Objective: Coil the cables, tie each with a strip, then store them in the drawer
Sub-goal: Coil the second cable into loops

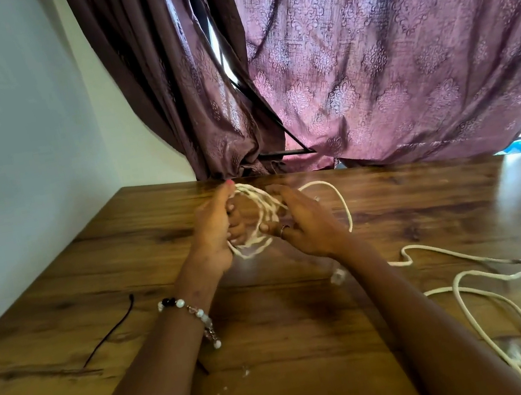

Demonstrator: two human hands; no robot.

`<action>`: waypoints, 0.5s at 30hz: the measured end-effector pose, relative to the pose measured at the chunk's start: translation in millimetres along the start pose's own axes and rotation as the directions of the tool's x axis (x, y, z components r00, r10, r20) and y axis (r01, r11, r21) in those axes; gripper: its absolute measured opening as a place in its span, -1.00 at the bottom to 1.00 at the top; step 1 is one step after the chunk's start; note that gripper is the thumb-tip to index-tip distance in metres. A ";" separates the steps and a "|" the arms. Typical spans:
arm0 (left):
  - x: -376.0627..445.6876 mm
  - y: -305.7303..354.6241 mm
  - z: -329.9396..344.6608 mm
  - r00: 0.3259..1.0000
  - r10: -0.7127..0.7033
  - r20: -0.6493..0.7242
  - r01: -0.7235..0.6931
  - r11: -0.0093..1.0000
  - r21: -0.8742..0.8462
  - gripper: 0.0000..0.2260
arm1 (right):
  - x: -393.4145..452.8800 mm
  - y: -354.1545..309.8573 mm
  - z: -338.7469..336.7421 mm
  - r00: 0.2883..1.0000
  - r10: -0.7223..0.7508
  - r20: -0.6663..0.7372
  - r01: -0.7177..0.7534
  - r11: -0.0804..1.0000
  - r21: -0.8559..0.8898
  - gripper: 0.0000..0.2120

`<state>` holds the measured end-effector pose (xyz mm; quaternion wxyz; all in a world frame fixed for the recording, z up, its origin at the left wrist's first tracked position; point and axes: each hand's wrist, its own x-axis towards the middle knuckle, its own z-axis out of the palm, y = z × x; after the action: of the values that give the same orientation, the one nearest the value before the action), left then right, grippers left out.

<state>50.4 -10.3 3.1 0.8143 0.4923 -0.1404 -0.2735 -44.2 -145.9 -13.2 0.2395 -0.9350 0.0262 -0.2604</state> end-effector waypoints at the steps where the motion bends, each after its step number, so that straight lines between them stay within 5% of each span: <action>1: 3.2 4.2 -5.5 0.998 -0.008 -0.063 0.004 0.999 -0.052 -0.62 | -0.3 2.6 -1.7 1.000 0.016 0.016 -0.017 1.000 0.025 -0.32; 6: 10.1 18.6 -20.6 0.976 0.002 -0.220 -0.058 0.967 -0.247 -0.62 | -1.5 0.7 -8.7 0.996 0.012 0.091 -0.008 0.999 -0.037 -0.40; 9: 11.2 18.8 -20.3 0.971 0.021 -0.236 -0.090 0.955 -0.284 -0.62 | -1.2 6.1 -7.2 0.998 -0.043 -0.038 0.037 0.987 -0.158 -0.54; 12: 11.3 20.1 -20.5 0.976 0.047 -0.211 -0.117 0.937 -0.330 -0.61 | -2.8 17.4 -17.2 0.977 0.097 -0.191 -0.151 0.945 -0.289 -0.69; 15: 9.5 22.7 -21.2 0.974 0.092 -0.206 -0.161 0.924 -0.347 -0.60 | -5.8 33.3 -31.2 0.966 0.206 -0.156 -0.244 0.926 -0.289 -0.83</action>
<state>75.7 7.8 12.5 0.9164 0.3473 -0.0427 -0.1943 -62.3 -187.9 -7.9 0.1181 -0.9336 0.1882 -0.2810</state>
